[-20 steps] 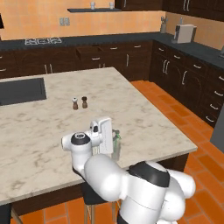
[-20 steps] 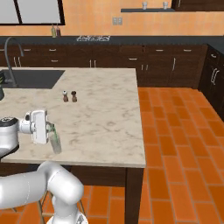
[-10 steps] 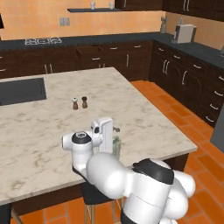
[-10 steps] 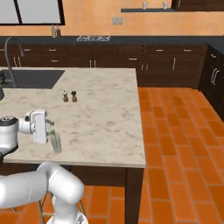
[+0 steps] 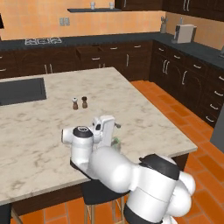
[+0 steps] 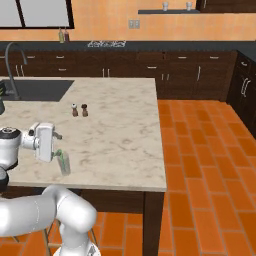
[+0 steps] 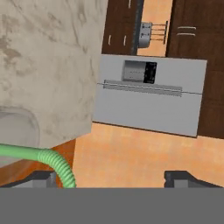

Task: Take a straw from the drawer in front and place it inside the glass cup on the dining counter.

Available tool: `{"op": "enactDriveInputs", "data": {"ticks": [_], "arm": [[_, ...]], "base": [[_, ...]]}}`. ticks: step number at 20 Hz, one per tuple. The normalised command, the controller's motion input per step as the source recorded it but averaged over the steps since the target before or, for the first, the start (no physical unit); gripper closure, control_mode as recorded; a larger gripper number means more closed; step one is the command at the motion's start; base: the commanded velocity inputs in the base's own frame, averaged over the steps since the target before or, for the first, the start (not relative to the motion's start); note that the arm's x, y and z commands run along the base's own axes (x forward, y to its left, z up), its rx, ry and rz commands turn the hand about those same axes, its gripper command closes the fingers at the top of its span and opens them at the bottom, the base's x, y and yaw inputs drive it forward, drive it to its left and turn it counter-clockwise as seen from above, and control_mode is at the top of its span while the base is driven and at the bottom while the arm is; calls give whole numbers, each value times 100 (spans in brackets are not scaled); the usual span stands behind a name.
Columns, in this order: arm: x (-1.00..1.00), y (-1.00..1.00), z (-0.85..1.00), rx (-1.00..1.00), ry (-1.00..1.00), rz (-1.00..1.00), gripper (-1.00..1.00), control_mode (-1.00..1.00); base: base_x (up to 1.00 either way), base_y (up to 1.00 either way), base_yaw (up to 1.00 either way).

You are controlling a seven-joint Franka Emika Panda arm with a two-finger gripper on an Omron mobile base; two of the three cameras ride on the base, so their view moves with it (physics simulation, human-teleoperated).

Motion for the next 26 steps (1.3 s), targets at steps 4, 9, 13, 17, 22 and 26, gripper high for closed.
{"op": "enactDriveInputs", "data": {"ticks": [4, 9, 13, 17, 22, 26], "arm": [[0, 0, 10, 16, 0, 0, -100, -100], [0, 0, -8, 18, 0, 0, -100, -100], [0, 0, -21, 24, 0, 0, -100, -100], [-1, 0, -23, 28, 0, 0, -100, -100], [-5, 0, -12, 33, -1, 0, -100, -100], [-4, 0, 3, 38, 0, 0, -100, -100]], "base": [[0, 0, 0], [0, 0, 0], [0, 0, 0], [0, 0, 0], [0, 0, 0], [0, 0, 0]]}}
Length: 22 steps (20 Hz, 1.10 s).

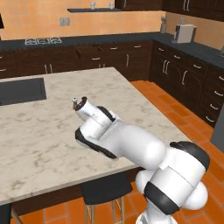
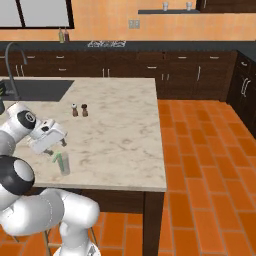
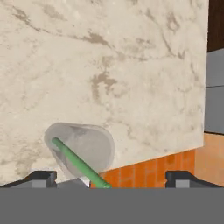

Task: Take a straw from the drawer in front and place it inside the glass cup on the dining counter.

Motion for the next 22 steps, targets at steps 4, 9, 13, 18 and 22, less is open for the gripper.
{"op": "enactDriveInputs", "data": {"ticks": [4, 9, 13, 18, 22], "arm": [[-40, -13, 50, 37, -2, 0, -100, -100], [-55, -64, 98, 35, -3, 0, -100, -100], [-62, -99, 79, 22, -6, 0, -100, -100], [-82, -100, 8, 13, 0, 0, -100, -100], [-40, -100, 0, 3, 0, -1, -100, -100]], "base": [[0, 0, 0], [0, 0, 0], [0, 0, 0], [0, 0, 0], [0, 0, 0]]}}
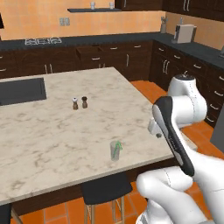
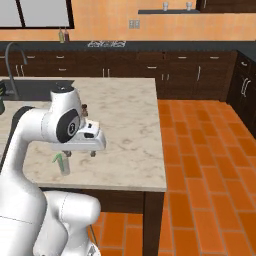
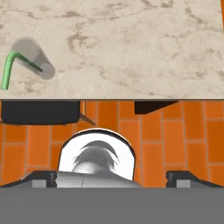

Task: Take a straw from the drawer in front and place it inside the glass cup on the dining counter.

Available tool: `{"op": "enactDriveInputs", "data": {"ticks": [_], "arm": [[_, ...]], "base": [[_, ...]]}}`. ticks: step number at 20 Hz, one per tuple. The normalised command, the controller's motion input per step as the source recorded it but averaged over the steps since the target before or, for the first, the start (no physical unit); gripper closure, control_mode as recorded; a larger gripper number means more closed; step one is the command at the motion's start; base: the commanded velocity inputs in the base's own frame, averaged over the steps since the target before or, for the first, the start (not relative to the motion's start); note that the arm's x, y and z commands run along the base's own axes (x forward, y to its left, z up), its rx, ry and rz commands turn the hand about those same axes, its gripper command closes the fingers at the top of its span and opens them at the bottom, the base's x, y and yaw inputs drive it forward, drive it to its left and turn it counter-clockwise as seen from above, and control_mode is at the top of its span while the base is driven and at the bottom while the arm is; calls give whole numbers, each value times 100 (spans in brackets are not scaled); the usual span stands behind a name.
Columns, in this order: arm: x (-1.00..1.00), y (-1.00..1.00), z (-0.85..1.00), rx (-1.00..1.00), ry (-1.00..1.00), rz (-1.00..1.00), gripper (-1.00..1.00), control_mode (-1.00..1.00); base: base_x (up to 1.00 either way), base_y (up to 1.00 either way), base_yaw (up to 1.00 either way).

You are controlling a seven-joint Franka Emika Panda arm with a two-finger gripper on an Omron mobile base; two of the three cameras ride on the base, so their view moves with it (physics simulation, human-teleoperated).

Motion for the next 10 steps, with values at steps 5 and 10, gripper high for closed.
{"op": "enactDriveInputs", "data": {"ticks": [5, 10], "arm": [[-1, -100, 0, 0, 0, -5, -100, -100], [12, -100, 0, 0, 0, -8, -100, -100]], "base": [[0, 0, 0], [0, 0, 0]]}}
